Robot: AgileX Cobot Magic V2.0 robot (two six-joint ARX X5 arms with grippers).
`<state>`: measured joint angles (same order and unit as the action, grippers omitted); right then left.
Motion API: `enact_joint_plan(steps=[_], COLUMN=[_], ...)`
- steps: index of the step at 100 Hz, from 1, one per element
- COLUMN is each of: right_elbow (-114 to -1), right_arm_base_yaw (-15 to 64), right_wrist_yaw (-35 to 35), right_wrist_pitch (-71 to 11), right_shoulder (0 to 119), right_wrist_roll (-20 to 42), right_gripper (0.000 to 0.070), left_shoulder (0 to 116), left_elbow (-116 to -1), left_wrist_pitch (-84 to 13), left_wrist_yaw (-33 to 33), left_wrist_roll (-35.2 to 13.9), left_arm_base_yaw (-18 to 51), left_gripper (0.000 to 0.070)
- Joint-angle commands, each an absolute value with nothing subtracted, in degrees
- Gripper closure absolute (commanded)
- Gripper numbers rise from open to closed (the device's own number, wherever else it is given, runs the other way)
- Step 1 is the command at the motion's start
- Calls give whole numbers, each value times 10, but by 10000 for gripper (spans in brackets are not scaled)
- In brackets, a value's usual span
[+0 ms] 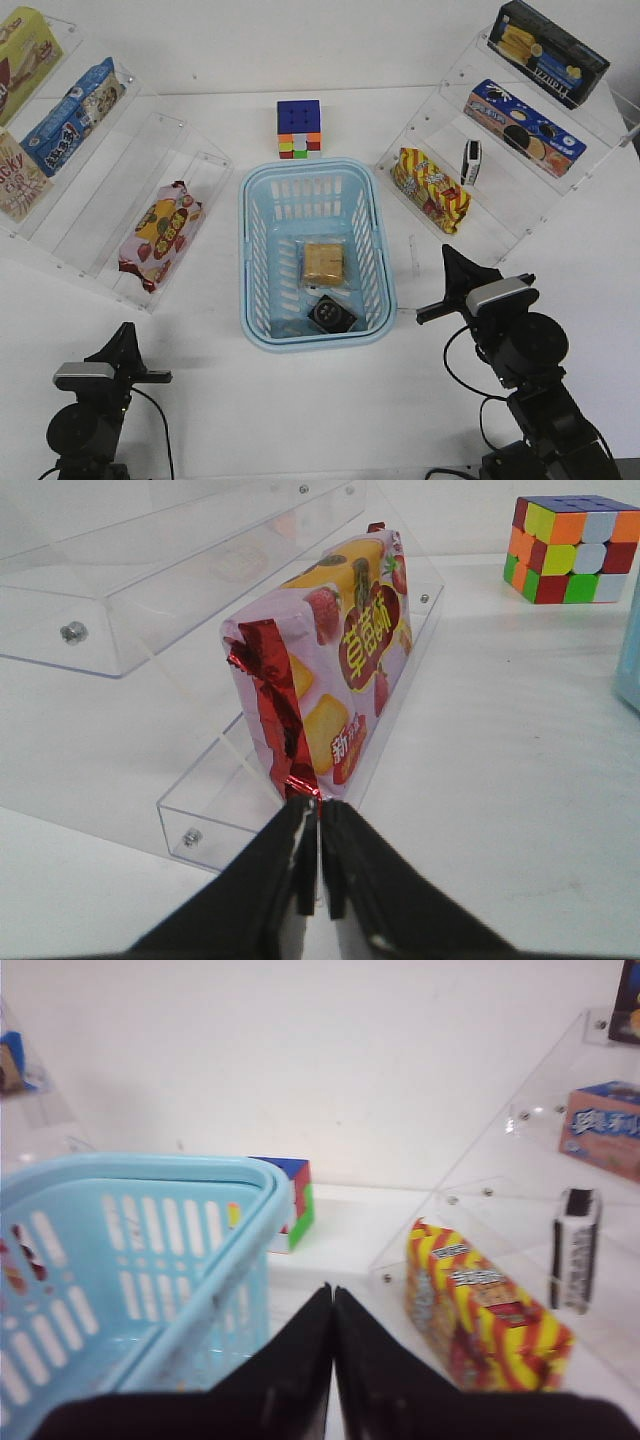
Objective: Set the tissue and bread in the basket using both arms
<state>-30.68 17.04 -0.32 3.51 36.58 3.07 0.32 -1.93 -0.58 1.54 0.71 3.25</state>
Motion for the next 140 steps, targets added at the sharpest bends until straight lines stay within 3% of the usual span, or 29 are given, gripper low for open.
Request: enact_joint_plan(steps=[1,26,49,68,140], right_elbow=[-286,-120,-10,-7,-7], right_arm_base_yaw=[161,89,35,18,19], right_wrist_yaw=[0,-6,-6,6,1], right_wrist_pitch=[40,45,-33,-74,-58], right_shoulder=[342,159,-3,5,4], right_wrist_roll=[-33,-105,-94,-43,-41], right_gripper=[699,699,699,699,699], left_shoulder=[2,2,2,2,2], left_elbow=[-8,-8,-8,-8,-8], left_wrist_pitch=[1,1,1,1,1], left_wrist_yaw=[17,17,17,17,17], left_wrist_roll=[10,10,10,10,10], left_arm_base_yaw=[33,33,33,33,33], left_gripper=[699,699,699,699,699])
